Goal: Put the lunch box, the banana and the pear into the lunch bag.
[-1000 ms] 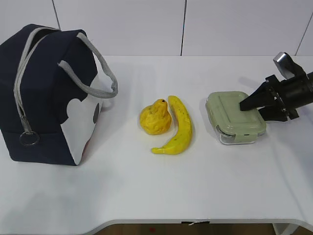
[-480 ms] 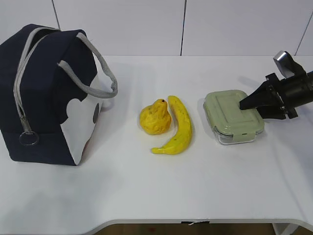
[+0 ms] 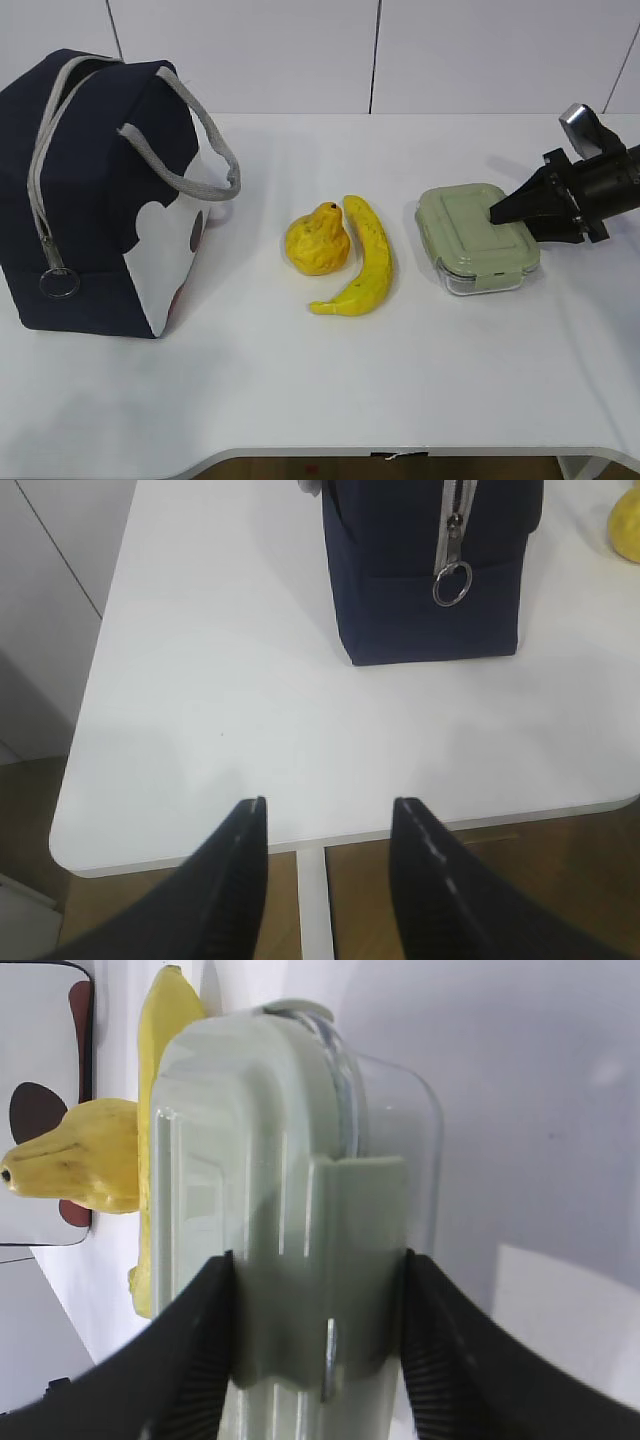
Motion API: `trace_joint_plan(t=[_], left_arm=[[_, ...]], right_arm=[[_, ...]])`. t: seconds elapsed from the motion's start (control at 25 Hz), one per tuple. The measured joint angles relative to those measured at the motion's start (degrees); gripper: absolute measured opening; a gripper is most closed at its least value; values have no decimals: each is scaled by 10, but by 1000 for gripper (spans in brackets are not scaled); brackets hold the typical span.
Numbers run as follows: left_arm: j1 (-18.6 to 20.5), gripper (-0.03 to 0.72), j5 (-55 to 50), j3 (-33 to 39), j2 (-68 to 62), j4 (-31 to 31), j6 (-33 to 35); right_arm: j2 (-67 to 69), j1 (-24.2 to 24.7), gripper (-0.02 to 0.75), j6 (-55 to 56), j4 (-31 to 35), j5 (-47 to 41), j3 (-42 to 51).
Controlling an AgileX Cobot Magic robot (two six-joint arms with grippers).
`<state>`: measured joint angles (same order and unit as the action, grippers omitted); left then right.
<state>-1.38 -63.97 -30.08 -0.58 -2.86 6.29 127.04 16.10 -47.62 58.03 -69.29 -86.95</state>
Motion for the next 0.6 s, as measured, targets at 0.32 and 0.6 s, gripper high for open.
trace_joint_plan(t=[0.32, 0.6], left_arm=[[0, 308, 0, 0, 0, 0, 0], [0, 308, 0, 0, 0, 0, 0]], right_arm=[[0, 0, 372, 15, 0, -1, 0], [0, -1, 372, 17, 4, -1, 0]])
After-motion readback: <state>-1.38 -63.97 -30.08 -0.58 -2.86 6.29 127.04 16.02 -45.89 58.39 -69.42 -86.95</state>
